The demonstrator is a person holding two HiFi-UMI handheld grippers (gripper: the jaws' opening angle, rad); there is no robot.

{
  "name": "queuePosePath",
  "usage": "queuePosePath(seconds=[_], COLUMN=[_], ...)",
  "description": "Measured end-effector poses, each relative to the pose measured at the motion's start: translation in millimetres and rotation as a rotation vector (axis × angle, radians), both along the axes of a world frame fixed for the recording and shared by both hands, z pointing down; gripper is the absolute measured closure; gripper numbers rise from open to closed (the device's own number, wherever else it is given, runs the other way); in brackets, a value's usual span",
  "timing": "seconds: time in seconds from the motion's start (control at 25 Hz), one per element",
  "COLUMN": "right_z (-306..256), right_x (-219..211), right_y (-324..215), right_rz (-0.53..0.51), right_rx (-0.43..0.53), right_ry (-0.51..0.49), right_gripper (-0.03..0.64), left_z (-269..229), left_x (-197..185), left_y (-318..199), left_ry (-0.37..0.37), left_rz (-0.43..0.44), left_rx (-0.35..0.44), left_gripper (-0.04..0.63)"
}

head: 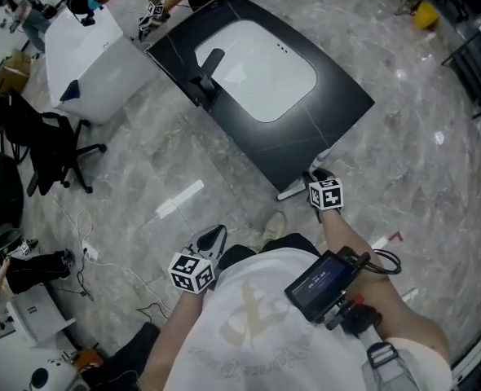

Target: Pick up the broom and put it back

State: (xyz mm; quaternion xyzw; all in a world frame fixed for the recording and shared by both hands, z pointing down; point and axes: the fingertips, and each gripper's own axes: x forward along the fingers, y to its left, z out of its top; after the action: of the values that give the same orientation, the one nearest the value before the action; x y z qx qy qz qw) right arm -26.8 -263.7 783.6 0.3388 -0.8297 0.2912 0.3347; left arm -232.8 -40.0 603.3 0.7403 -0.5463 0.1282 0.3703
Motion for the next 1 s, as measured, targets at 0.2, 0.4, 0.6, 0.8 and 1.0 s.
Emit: queuePosePath(seconds=[0.2,0.4,0.6,0.8,1.0], right_z=[1.0,0.9,-0.9,-4.8,-9.4], right_x=[-1.7,2.7,7.7,24.6,39.0], right_y=[-4.4,3.9,17.5,29.3,39.1], right_rz=[-0.025,-0.083,-0.132,-0.108,-0.073], right_rx=[0.017,0.052,0.073,0.078,0.086], right_ry=[0.026,0.083,0.103,0.105,0.112], right_gripper=[0.497,0.512,0.517,0.518,0.518], left_z=[5.3,8.3,10.5,8.3,6.9], left_x=[-7.9,-1.5,5.8,16.3,20.2], left_y=[8.2,7.0,0.4,-6.8,-4.1], left_ry=[0.0,0.011,0.016,0.02,0.02], left_rz=[-0.04,-0.033,0.011,0.063,0.099], left_rx=[-0.013,-0.007,-0.003,0.007,0.018], left_gripper=[0.583,0.583,0.583,0.583,0.583])
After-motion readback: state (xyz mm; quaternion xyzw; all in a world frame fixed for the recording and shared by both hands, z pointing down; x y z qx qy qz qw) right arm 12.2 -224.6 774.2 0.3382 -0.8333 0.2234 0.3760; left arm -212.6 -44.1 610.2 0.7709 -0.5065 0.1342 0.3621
